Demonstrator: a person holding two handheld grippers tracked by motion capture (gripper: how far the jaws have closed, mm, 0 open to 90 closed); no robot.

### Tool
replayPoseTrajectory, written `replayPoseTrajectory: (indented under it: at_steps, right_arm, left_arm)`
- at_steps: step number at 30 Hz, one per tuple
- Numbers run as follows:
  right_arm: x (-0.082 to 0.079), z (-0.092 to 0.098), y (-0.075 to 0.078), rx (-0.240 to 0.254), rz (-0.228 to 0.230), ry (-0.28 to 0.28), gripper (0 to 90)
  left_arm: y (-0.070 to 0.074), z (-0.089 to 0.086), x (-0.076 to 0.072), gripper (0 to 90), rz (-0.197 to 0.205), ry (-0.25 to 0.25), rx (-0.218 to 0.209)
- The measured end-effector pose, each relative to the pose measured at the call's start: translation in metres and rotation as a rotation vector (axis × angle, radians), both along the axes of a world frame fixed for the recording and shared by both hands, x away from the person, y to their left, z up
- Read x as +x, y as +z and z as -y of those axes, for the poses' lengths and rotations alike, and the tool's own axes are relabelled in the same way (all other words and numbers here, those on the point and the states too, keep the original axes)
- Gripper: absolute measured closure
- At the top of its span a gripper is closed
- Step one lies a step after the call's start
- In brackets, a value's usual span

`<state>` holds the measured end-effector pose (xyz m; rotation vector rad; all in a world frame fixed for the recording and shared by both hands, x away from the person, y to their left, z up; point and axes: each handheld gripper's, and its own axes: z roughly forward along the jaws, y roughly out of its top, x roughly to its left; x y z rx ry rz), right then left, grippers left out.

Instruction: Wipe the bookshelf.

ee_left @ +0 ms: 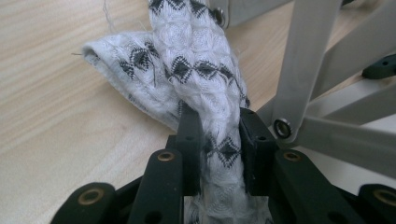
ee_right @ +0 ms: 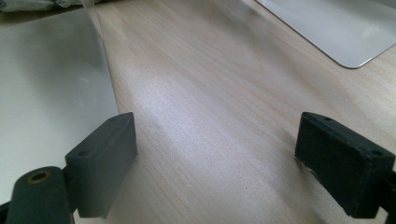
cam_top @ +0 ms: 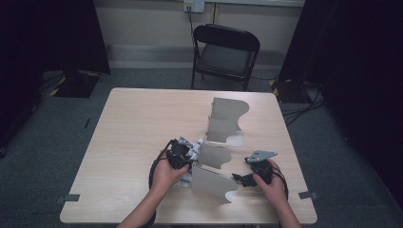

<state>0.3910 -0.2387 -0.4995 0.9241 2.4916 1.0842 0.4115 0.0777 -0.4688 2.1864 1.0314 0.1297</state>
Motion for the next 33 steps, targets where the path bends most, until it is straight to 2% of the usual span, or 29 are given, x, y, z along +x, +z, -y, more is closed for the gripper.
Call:
replayPoseTrajectory:
  at_steps: [3,6,12,17,21,24,26,33]
  right_arm:
    - [0.000,0.000,0.000,0.001,0.000,0.000,12.1]
    - [0.000,0.000,0.000,0.001,0.000,0.001,12.0]
    - [0.000,0.000,0.000,0.000,0.001,0.001,12.0]
    - [0.000,0.000,0.000,0.000,0.000,0.001,12.0]
    - [0.000,0.000,0.000,0.001,-0.001,0.000,12.0]
    - [0.000,0.000,0.000,0.000,0.000,0.001,12.0]
    - [0.000,0.000,0.000,-0.001,0.000,0.001,12.0]
    - [0.000,0.000,0.000,0.001,0.000,0.000,12.0]
  left_arm:
    - [-0.001,-0.004,0.000,72.6,-0.001,0.005,-0.003]
    - [0.007,-0.010,0.001,72.6,0.007,0.019,-0.007]
    - [0.044,-0.016,0.010,72.5,0.072,0.036,-0.028]
    - [0.079,-0.010,0.017,72.4,0.139,0.028,-0.046]
    - [0.098,-0.003,0.019,72.4,0.174,0.029,-0.065]
    - [0.105,0.002,0.021,72.3,0.191,0.014,-0.058]
    - [0.104,0.006,0.020,72.3,0.186,0.011,-0.055]
    - [0.088,0.007,0.021,72.4,0.158,0.013,-0.042]
